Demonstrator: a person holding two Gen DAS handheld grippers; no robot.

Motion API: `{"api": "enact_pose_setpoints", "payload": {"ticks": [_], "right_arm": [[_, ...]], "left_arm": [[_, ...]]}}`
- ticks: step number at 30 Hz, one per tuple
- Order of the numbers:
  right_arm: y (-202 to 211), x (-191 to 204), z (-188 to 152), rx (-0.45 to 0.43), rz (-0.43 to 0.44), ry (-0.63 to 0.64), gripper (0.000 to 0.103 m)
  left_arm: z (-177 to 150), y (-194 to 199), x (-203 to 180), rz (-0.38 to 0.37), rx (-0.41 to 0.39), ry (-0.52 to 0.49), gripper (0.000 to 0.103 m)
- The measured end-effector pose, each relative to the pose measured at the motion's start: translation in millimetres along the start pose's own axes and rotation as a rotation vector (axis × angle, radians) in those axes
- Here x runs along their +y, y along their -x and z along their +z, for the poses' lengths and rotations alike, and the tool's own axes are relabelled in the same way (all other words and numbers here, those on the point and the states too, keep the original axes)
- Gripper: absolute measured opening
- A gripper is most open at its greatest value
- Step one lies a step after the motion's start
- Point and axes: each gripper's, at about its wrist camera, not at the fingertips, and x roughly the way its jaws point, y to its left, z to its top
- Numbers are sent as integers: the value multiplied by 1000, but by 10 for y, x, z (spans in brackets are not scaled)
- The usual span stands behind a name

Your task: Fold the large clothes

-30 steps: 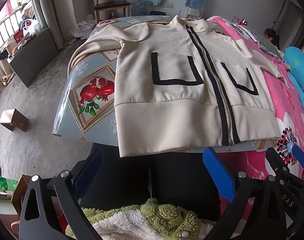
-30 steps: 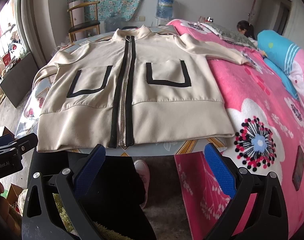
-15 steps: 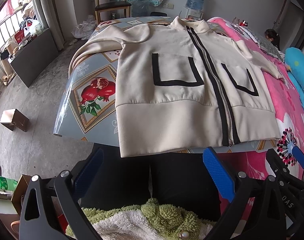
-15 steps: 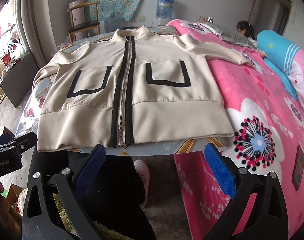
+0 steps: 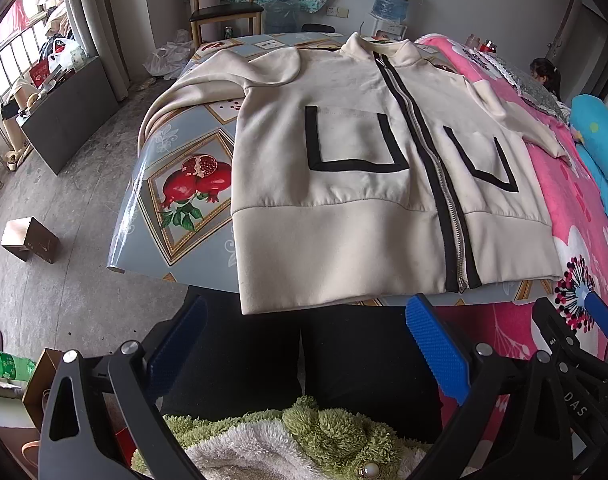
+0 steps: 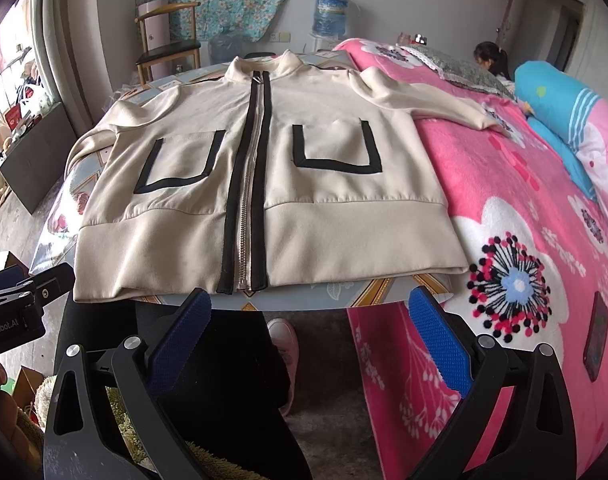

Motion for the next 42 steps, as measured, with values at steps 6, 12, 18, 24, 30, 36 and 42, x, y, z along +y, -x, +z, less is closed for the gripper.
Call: {"api": "enact_pose_setpoints", "payload": {"ticks": [6, 12, 18, 24, 30, 36, 42], "right_arm": [[2, 3, -5, 1, 0, 1, 96], [19, 21, -17, -1, -4, 6, 96], [36, 22, -21, -6, -6, 6, 96], [35, 23, -7, -5, -6, 8, 96], [37, 30, 27, -7, -8, 11, 96], [16, 64, 156, -20, 14, -2, 96], [-19, 204, 348, -52, -3, 9, 96]], "left_arm": [[-2, -1, -1, 0, 0, 1, 98], [-5, -2, 2, 0, 0, 1, 98], [-6, -3, 3, 2, -2, 2, 98], [2, -4, 8, 3, 0, 2, 98], [10, -13, 19, 7, 1, 4, 98], [90, -103, 121, 9, 2, 24, 98], [296, -203, 349, 20, -30, 54, 98]]}}
